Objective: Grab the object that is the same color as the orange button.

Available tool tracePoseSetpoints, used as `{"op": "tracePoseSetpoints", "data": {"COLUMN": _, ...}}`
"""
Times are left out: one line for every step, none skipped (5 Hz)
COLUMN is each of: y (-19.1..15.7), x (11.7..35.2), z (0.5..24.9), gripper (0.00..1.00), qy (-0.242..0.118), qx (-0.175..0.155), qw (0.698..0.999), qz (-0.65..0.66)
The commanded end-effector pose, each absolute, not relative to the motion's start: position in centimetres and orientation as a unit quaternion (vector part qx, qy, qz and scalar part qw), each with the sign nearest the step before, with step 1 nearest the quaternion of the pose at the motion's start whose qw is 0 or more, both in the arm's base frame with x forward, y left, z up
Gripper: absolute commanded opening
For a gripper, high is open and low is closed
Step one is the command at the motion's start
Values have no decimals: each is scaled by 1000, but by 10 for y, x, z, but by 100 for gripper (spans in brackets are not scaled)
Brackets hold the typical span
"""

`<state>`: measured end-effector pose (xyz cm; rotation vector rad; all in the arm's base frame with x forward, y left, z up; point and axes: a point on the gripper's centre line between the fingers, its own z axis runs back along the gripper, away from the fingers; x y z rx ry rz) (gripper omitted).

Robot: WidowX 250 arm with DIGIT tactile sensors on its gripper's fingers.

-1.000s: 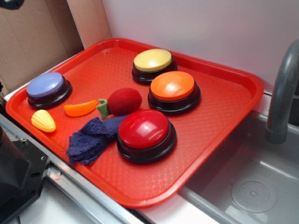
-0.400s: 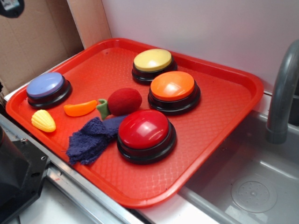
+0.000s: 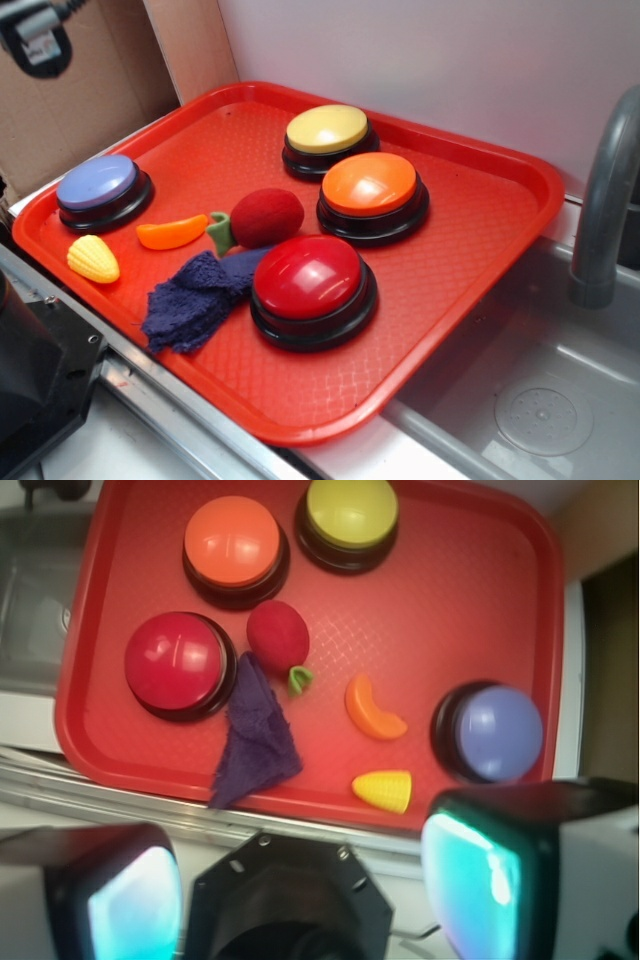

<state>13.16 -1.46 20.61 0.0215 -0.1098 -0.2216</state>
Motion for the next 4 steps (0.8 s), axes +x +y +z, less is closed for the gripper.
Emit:
{"op": "tracePoseSetpoints", "data": {"y": -1, "x": 149, "z": 176, "gripper": 100, "qy": -80, "qx": 18, "qw": 979, "qz": -187}}
{"op": "tracePoseSetpoints", "data": {"y": 4, "x": 155, "z": 162, "gripper": 100, "qy": -94, "qx": 27, "qw": 973, "qz": -208}}
{"op": "tracePoseSetpoints", "data": {"y": 12, "x": 162, "z": 142, "gripper": 100, "qy": -95, "qx": 37, "qw": 969, "qz": -224}}
{"op": "tracePoseSetpoints", "data": {"y": 19, "x": 169, "z": 123, "gripper": 100, "qy": -86, "qx": 41, "qw": 968, "qz": -232}}
